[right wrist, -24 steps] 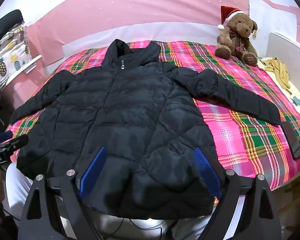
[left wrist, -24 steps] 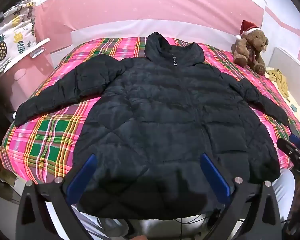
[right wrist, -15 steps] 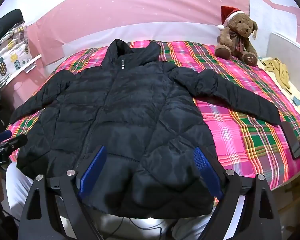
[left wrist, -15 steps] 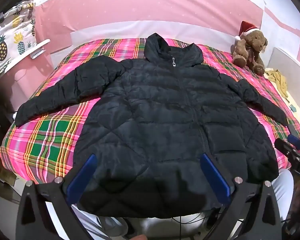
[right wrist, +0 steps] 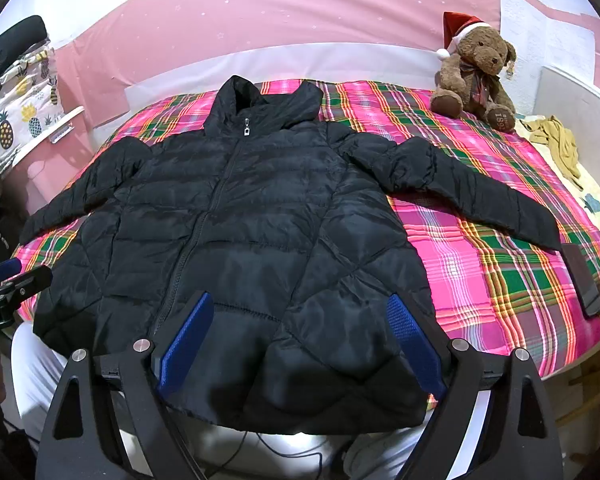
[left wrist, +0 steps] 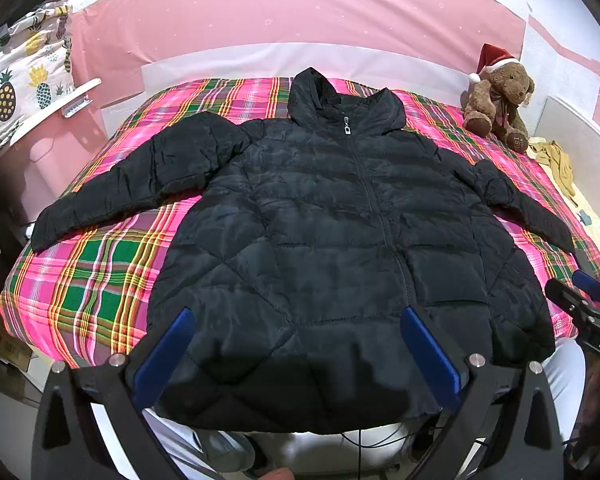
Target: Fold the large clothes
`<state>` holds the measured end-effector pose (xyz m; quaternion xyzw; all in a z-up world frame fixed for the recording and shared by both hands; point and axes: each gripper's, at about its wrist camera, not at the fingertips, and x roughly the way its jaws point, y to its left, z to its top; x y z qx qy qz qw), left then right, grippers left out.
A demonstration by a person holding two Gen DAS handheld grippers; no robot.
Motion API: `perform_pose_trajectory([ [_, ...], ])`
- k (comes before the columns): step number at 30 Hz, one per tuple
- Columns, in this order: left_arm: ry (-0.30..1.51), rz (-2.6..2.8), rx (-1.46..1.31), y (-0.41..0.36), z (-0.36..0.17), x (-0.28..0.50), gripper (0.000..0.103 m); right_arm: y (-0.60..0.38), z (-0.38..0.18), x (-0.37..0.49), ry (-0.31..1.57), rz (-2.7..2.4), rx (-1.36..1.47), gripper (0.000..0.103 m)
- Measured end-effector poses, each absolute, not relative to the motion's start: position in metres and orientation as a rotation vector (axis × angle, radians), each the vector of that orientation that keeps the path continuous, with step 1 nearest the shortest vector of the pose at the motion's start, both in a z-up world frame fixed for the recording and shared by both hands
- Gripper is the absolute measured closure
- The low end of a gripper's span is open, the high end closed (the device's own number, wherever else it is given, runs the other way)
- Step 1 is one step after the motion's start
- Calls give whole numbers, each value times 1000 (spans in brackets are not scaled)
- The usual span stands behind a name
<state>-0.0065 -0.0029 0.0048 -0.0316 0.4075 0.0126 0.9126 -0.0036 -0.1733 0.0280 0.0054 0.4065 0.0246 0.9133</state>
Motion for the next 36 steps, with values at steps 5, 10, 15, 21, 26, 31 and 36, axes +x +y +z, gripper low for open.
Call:
perform_pose_trajectory([
  [5, 847, 23, -68, -3, 5, -8, 0, -173, 28, -3, 839, 51, 11, 14],
  [10, 849, 27, -68, -4, 5, -9, 0, -173, 28, -5, 838, 49, 8, 14],
  [15, 851, 27, -68, -4, 5, -10, 0, -173, 28, -4, 840, 50, 9, 14],
  [21, 851, 28, -69, -3, 3, -9, 0, -173, 28, -4, 841, 50, 8, 14],
  [26, 852, 28, -70, -3, 3, -9, 0, -173, 27, -4, 841, 50, 8, 14],
  [31, 852, 27, -69, -2, 2, -9, 0, -173, 27, -3, 843, 51, 8, 14],
  [36, 858, 28, -73, -2, -1, -8, 0, -170, 25, -5, 844, 51, 8, 14],
])
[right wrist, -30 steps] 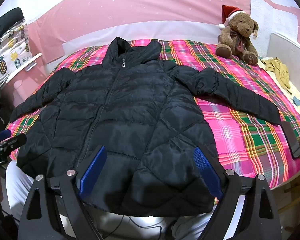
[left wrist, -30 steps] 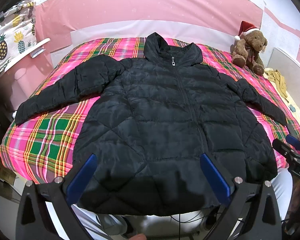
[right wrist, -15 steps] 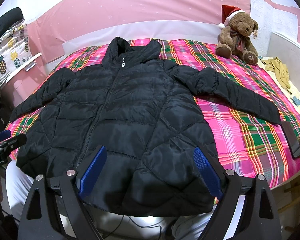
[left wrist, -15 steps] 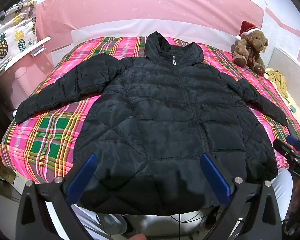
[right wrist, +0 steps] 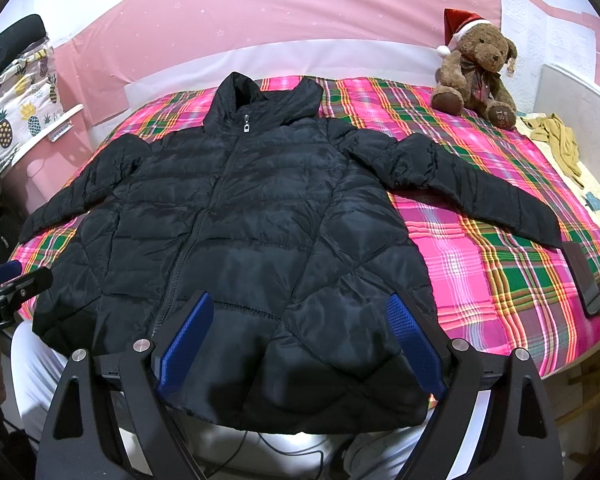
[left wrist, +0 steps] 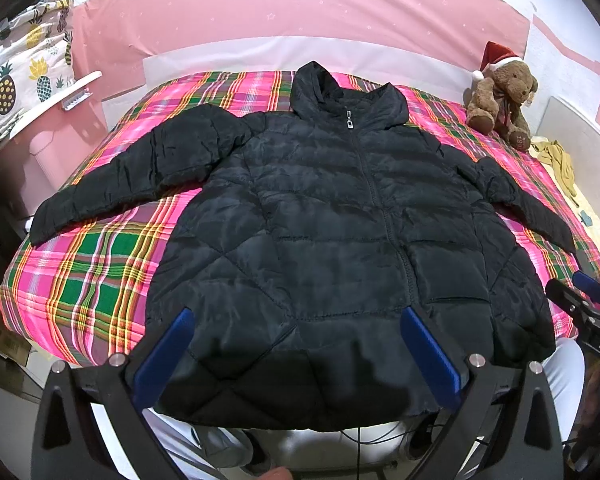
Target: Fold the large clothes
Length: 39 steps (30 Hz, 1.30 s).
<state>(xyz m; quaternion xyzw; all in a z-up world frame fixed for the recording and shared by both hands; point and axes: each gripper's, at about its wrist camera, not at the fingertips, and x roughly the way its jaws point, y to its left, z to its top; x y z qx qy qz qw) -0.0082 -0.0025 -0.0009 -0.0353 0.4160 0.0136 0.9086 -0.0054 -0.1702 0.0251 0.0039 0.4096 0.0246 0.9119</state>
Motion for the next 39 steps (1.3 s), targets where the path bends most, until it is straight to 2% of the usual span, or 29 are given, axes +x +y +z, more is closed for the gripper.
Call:
perform_pose_trajectory([
  [39, 887, 31, -83, -1, -11, 0, 0, -171, 19, 2, 849, 49, 12, 14],
])
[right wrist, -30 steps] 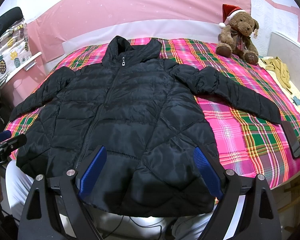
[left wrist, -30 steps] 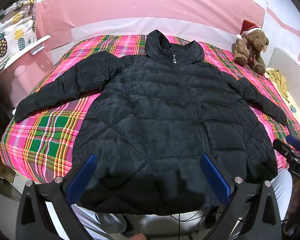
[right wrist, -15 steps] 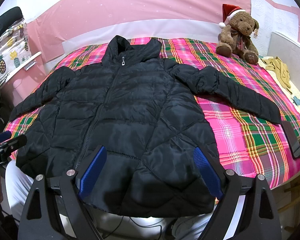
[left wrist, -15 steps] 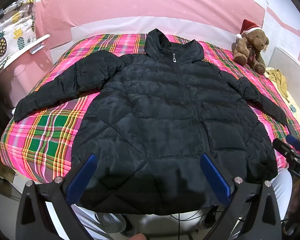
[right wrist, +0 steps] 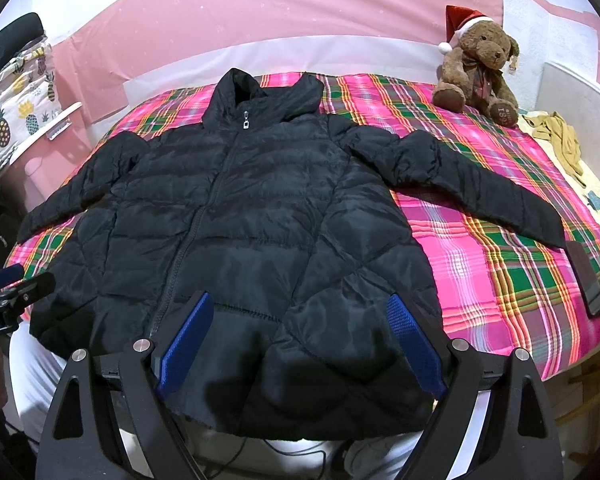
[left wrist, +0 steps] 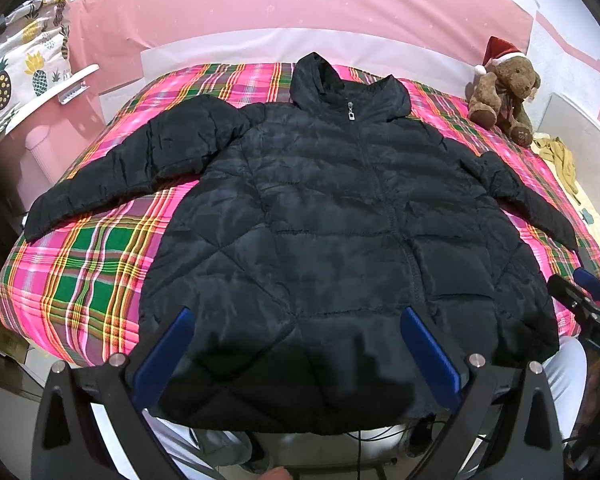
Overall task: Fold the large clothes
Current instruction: 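Grasp the jacket sleeve with the left tool and lift it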
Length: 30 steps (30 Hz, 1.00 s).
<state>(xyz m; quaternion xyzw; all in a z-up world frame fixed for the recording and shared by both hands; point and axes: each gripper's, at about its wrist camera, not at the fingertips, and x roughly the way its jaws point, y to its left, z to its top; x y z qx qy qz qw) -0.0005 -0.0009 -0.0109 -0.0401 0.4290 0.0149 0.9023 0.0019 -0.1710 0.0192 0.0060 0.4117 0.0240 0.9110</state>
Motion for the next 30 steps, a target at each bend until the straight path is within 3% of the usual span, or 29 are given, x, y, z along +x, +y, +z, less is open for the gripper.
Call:
perform_pose_trajectory([
  [12, 872, 117, -138, 52, -18, 29, 0, -154, 11, 46, 833, 120, -28, 14],
  [30, 902, 386, -364, 213, -62, 106, 0, -102, -2, 142, 852, 253, -95, 14],
])
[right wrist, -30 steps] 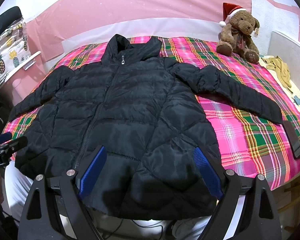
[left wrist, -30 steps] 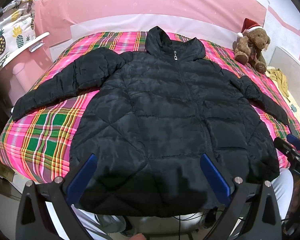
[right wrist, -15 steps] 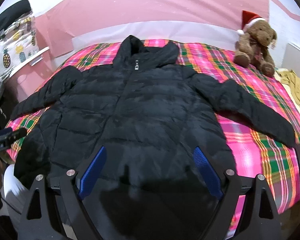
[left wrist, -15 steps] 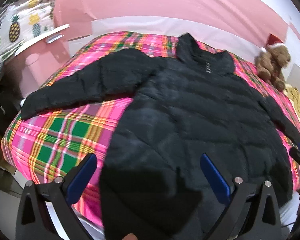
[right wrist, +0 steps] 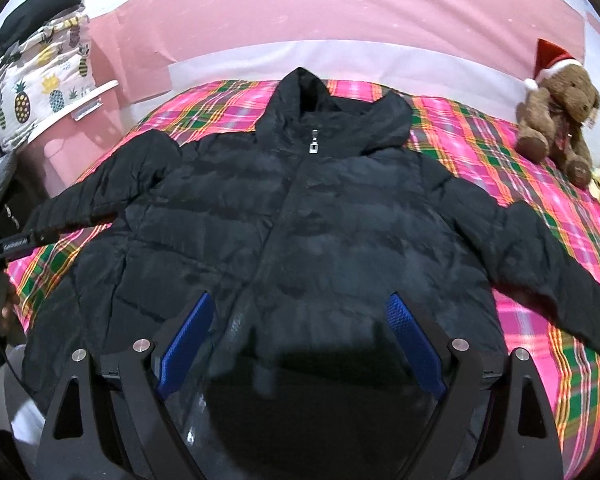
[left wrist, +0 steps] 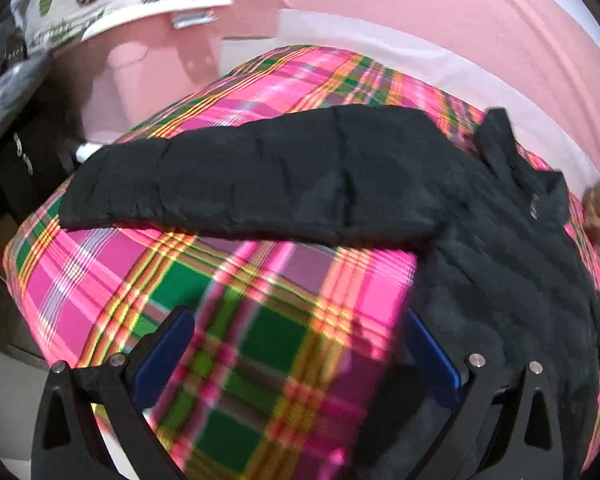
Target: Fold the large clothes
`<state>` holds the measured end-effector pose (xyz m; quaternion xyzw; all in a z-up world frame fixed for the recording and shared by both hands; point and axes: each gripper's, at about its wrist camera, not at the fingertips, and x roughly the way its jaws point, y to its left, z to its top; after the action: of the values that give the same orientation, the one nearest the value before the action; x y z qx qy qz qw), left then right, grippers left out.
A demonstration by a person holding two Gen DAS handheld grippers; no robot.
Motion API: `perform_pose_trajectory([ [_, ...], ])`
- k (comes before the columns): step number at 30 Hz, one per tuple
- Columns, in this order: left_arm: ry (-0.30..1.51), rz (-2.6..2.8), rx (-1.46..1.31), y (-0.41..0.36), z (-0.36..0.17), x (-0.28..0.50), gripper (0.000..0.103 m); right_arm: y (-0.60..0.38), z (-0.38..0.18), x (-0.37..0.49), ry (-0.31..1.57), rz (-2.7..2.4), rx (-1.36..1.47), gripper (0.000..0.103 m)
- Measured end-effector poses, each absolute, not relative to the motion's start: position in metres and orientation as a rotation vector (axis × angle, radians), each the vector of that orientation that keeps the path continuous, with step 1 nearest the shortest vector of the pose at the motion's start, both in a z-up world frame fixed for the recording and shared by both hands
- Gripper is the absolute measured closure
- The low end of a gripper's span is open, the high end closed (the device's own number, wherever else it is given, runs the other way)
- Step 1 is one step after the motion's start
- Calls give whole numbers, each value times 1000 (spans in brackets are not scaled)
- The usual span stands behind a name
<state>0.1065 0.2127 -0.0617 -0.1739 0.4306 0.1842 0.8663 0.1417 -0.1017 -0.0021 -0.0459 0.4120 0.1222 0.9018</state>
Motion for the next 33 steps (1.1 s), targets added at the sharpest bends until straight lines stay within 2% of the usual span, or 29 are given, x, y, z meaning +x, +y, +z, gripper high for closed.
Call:
perform_pose_trajectory([
  [6, 907, 469, -416, 257, -83, 126, 3, -93, -13, 166, 877, 251, -129, 14],
  [15, 861, 507, -526, 303, -102, 149, 15, -95, -29, 189, 908, 223, -140, 14],
  [18, 828, 541, -549, 316, -105, 152, 34, -99, -32, 192, 918, 204, -135, 14],
  [20, 807, 547, -546, 321, -103, 152, 55, -103, -33, 193, 922, 193, -130, 14],
  [23, 796, 541, -528, 322, -95, 151, 78, -111, -35, 192, 940, 168, -116, 14],
  [26, 765, 516, -498, 315, -72, 147, 86, -117, -38, 188, 950, 149, -116, 14],
  [33, 622, 371, -412, 273, 18, 144, 89, -135, -34, 173, 940, 141, -96, 14],
])
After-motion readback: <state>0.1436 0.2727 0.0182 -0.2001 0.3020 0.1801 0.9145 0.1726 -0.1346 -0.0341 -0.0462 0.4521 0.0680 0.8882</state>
